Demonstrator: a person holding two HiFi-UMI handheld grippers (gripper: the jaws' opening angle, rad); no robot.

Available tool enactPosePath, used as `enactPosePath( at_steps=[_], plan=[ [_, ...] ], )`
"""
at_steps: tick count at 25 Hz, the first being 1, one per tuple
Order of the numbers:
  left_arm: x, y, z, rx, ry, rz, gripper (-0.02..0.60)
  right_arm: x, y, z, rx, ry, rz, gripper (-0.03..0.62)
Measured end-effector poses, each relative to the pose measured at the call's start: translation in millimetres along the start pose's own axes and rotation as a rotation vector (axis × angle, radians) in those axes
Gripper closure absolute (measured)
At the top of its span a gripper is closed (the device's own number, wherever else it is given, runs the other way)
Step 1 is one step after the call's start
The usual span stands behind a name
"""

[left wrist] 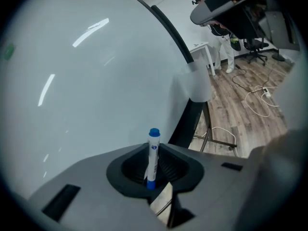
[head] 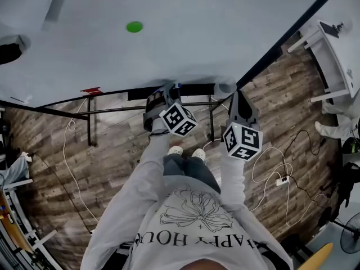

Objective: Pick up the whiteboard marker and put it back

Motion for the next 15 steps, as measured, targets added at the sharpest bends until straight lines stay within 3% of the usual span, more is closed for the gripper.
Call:
enactPosePath(
  at_steps=[5, 15],
  plan=[
    [-11.8, -13.5, -1.3, 0.011, -0.065, 0.005, 0.519, -5.9, 0.0, -3.9, 0.007, -0.011, -0.017, 0.591],
    [-41.3, -35.1, -6.5, 0.001, -0.117, -0.053, 0.506, -16.6, -0.6, -9.0, 0.018, -0.028, -0.048, 0.591]
  ],
)
Point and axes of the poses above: the fingertips, and each gripper's own axes: y backward along the fingers, x to its left, z out of its top, the point moved 7 cm from there along y, backward along the fingers, and after that the axes turned 5 degrees about y, right-handed, at the moved point
